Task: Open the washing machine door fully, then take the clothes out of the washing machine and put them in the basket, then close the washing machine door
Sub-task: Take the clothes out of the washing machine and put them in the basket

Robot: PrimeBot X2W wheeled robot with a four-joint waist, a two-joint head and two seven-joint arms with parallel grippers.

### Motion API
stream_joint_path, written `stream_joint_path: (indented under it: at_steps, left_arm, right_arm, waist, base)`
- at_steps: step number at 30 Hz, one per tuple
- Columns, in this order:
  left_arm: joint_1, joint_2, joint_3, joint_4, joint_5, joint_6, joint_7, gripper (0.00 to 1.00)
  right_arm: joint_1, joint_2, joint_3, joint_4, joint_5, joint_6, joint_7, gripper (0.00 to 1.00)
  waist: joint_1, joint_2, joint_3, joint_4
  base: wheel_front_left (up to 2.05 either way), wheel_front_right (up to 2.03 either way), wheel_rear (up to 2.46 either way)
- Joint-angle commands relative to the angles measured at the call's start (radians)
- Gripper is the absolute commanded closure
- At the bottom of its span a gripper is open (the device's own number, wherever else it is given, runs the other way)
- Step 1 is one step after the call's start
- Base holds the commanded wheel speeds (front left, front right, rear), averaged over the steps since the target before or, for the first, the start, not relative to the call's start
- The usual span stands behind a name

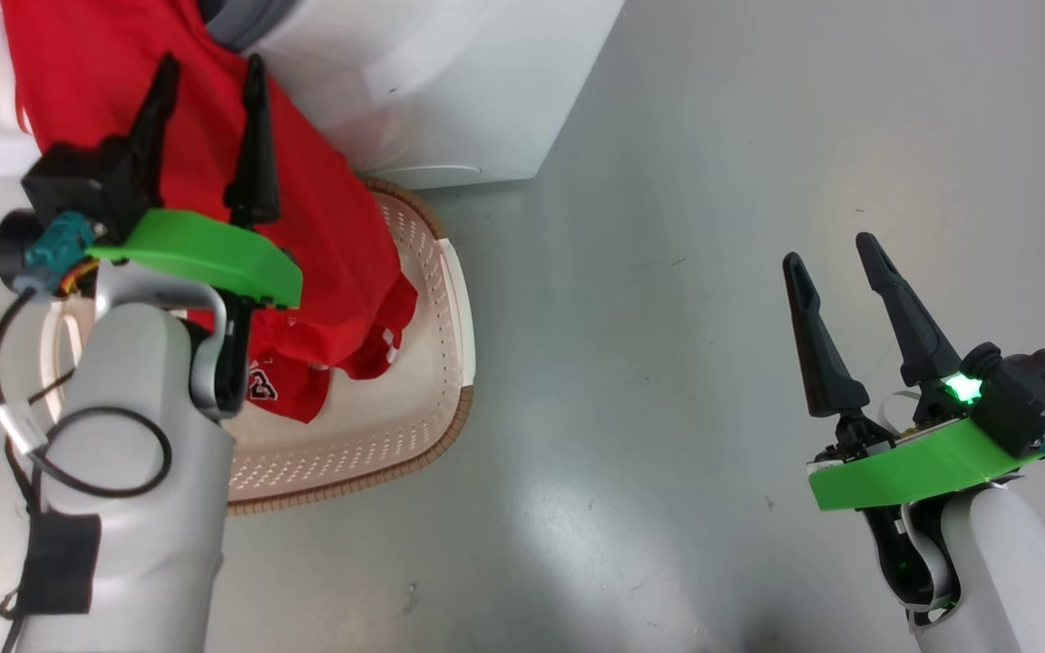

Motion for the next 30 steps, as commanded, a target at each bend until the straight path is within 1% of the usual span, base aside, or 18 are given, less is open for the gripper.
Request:
stream_joint_path:
  at_steps: [1, 3, 4, 5, 6, 7, 12, 15, 20, 26, 29, 30]
  left_arm:
    - [-0.006, 0.028, 0.027, -0.013, 0.010, 0.013, -0.004, 0.00]
    - [-0.019, 0.030, 0.035, 0.001, 0.017, 0.014, -0.004, 0.00]
    - [-0.023, 0.030, 0.038, 0.006, 0.021, 0.015, -0.004, 0.07]
    - [-0.026, 0.030, 0.041, 0.010, 0.025, 0.015, -0.004, 0.38]
    - [-0.028, 0.030, 0.044, 0.011, 0.029, 0.016, -0.004, 0.52]
    - [-0.030, 0.030, 0.046, 0.012, 0.032, 0.016, -0.004, 0.59]
    - [-0.022, 0.029, 0.051, 0.002, 0.045, 0.013, -0.004, 0.70]
    - [-0.009, 0.029, 0.053, -0.008, 0.047, 0.009, -0.004, 0.74]
    - [0.023, 0.028, 0.049, -0.039, 0.045, 0.010, -0.004, 0.74]
    - [0.064, 0.028, 0.020, -0.084, 0.014, 0.019, -0.004, 0.79]
    - [0.089, 0.028, 0.005, -0.117, 0.003, 0.026, -0.004, 0.87]
    - [0.100, 0.027, 0.003, -0.132, -0.002, 0.028, -0.004, 0.94]
  right_arm:
    - [0.000, -0.001, 0.017, -0.022, 0.000, 0.006, -0.006, 0.00]
    - [0.000, 0.000, 0.016, -0.022, 0.000, 0.006, -0.006, 0.00]
    - [-0.001, 0.000, 0.015, -0.022, 0.000, 0.006, -0.006, 0.00]
    - [-0.001, 0.000, 0.015, -0.022, 0.000, 0.006, -0.006, 0.00]
    - [-0.001, 0.000, 0.014, -0.022, 0.000, 0.006, -0.006, 0.00]
    - [-0.001, 0.001, 0.013, -0.022, 0.000, 0.006, -0.006, 0.00]
    - [-0.001, 0.000, 0.009, -0.024, 0.000, 0.006, -0.006, 0.00]
    - [-0.002, -0.001, 0.008, -0.025, -0.001, 0.006, -0.006, 0.00]
    - [-0.002, -0.004, 0.006, -0.026, -0.002, 0.006, -0.006, 0.00]
    - [0.001, -0.006, 0.009, -0.025, -0.002, 0.006, -0.006, 0.00]
    - [0.004, -0.007, 0.011, -0.024, -0.003, 0.006, -0.006, 0.00]
    - [0.004, -0.006, 0.012, -0.024, -0.003, 0.006, -0.006, 0.00]
  waist:
    - [0.0000, 0.0000, 0.001, -0.002]
    - [0.0000, 0.0000, 0.001, -0.004]
    - [0.0000, 0.0000, 0.001, -0.005]
    - [0.0000, 0.0000, 0.001, -0.006]
    - [0.0000, 0.0000, 0.002, -0.006]
    - [0.0000, 0.0000, 0.002, -0.006]
    - [0.0000, 0.0000, 0.004, -0.001]
    - [0.0000, 0.0000, 0.004, 0.003]
    - [0.0000, 0.0000, 0.002, 0.012]
    - [0.0000, 0.0000, -0.006, 0.018]
    - [0.0000, 0.0000, -0.011, 0.018]
    - [0.0000, 0.0000, -0.013, 0.018]
  base:
    - [0.00, 0.00, 0.00]
    - [0.00, 0.00, 0.00]
    - [0.00, 0.00, 0.00]
    - [0.00, 0.00, 0.00]
    - [0.00, 0.00, 0.00]
    - [0.00, 0.00, 0.00]
    - [0.00, 0.00, 0.00]
    - [0.00, 0.00, 0.00]
    - [0.00, 0.00, 0.00]
    - [0.00, 0.00, 0.00]
    - [0.00, 0.00, 0.00]
    - [0.00, 0.00, 0.00]
